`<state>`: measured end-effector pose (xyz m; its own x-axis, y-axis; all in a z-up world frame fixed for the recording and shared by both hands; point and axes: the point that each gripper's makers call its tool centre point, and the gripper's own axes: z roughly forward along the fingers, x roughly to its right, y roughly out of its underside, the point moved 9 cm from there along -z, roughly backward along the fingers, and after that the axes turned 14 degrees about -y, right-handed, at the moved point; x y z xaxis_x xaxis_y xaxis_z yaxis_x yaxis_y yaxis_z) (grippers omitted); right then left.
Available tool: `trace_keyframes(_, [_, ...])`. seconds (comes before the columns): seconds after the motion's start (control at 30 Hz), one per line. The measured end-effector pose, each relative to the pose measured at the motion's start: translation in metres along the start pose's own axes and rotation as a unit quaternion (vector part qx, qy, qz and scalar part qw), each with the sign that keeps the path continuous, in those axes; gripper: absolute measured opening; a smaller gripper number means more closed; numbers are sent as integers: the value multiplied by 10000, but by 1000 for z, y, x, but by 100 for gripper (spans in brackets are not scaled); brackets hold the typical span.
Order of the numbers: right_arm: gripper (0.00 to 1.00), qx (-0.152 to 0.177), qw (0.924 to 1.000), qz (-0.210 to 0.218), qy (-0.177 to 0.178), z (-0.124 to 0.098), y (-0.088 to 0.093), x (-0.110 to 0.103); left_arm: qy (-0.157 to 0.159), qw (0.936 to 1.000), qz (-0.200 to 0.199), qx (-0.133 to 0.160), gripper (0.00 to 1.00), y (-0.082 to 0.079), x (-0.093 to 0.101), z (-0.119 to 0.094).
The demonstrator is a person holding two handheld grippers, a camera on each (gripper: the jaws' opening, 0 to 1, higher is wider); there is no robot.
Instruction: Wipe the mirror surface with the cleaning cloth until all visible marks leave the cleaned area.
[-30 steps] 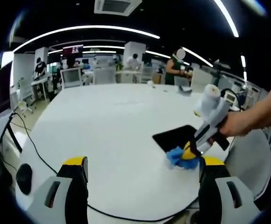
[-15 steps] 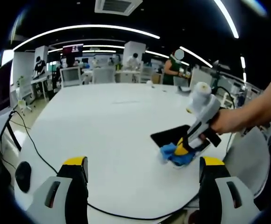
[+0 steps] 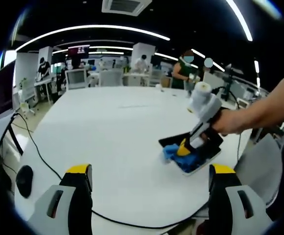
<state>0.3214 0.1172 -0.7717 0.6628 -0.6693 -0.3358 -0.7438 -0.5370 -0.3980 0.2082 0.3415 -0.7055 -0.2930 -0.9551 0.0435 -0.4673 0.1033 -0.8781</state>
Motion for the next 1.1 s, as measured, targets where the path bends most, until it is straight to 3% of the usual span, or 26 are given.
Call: trace_keyframes(1.1, [1,-12,9999,-50,156,14,-51,53,68,9998,-132,-133,99,8,5,-2])
